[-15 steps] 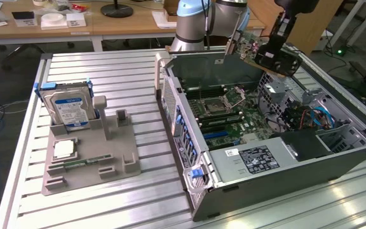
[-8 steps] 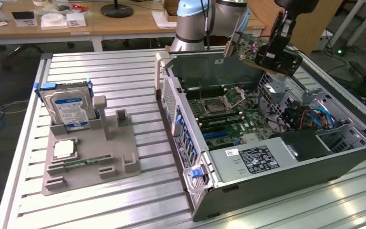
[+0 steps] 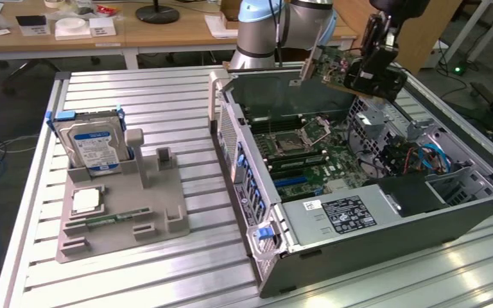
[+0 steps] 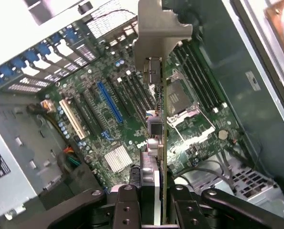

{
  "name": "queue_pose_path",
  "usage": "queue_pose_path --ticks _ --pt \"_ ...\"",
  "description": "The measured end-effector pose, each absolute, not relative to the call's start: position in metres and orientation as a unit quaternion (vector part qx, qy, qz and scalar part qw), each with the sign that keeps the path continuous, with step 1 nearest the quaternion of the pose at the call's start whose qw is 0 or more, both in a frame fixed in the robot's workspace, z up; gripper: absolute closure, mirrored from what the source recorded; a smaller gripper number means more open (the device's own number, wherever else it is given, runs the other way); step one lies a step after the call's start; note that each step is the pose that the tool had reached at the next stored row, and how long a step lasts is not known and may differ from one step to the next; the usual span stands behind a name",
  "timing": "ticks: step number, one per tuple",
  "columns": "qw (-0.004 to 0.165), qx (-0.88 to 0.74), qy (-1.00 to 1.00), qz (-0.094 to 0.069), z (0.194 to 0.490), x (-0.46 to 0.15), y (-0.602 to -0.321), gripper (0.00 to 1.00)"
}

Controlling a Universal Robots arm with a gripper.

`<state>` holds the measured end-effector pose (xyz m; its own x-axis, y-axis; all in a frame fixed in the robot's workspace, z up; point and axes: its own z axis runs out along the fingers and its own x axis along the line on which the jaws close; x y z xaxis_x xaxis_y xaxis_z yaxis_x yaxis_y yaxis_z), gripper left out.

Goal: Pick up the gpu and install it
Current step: 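Insert the gpu into the slot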

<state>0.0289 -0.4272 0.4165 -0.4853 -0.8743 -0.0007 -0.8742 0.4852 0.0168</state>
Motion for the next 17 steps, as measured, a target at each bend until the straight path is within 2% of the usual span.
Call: queue_pose_path --ticks 17 --pt "0.004 0.628 -0.778 -0.005 0.4156 0.029 -0.4272 0.72"
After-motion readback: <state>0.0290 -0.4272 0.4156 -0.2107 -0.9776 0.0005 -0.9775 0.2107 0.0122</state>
